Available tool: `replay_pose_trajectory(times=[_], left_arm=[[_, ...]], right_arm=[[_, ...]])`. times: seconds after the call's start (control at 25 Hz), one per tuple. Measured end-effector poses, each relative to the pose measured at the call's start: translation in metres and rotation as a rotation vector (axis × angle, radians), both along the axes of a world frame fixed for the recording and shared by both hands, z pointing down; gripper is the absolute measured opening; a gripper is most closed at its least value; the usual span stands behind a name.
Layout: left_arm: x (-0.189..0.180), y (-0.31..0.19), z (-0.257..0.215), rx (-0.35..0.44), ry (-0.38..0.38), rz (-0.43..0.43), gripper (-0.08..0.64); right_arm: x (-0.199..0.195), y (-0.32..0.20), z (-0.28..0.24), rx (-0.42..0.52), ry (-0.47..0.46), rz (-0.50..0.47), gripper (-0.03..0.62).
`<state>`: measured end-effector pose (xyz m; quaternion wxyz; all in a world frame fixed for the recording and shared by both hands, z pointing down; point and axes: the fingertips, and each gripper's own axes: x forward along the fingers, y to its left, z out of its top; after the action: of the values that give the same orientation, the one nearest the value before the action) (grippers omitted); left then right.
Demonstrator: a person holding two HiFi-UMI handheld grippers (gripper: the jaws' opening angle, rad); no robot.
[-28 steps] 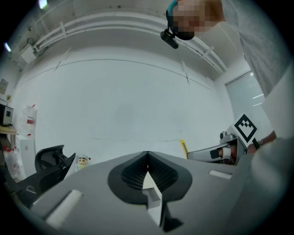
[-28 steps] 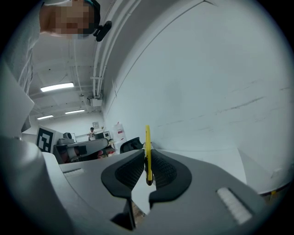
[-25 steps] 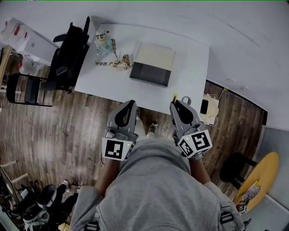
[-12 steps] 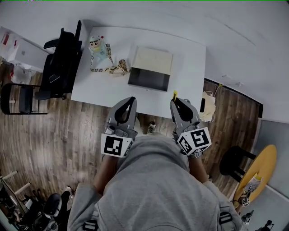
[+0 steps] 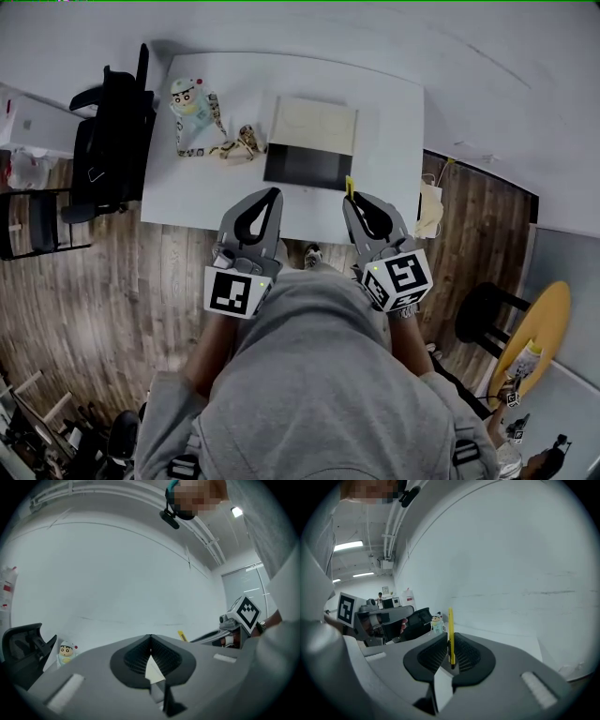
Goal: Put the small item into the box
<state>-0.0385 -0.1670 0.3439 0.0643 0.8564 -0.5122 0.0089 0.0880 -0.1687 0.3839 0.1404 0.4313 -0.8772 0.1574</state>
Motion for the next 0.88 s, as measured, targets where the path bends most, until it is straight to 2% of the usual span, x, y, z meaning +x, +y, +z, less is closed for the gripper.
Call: replay_pose_trajectory(times=[0.16,0.44,0.88], left_arm=[[-0.006,-0.015,0.003,0.016,0.013,0.025,0.003],[-0.012,-0.033,0.014,-0.026,-0.009,0.092,0.003],[-0.033,-0.059,0.026,-0.052,-0.010,0.142,0.003]], right_arm=[[-0.011,-0.011,0.002,0.004,0.043,-0.008,0.061],[-0.027,-0.026,0.018,-0.031,0.117,-0.011,0.061],[-0.052,-0.051,0.052,-0.125,0.232,-0.053,0.061]])
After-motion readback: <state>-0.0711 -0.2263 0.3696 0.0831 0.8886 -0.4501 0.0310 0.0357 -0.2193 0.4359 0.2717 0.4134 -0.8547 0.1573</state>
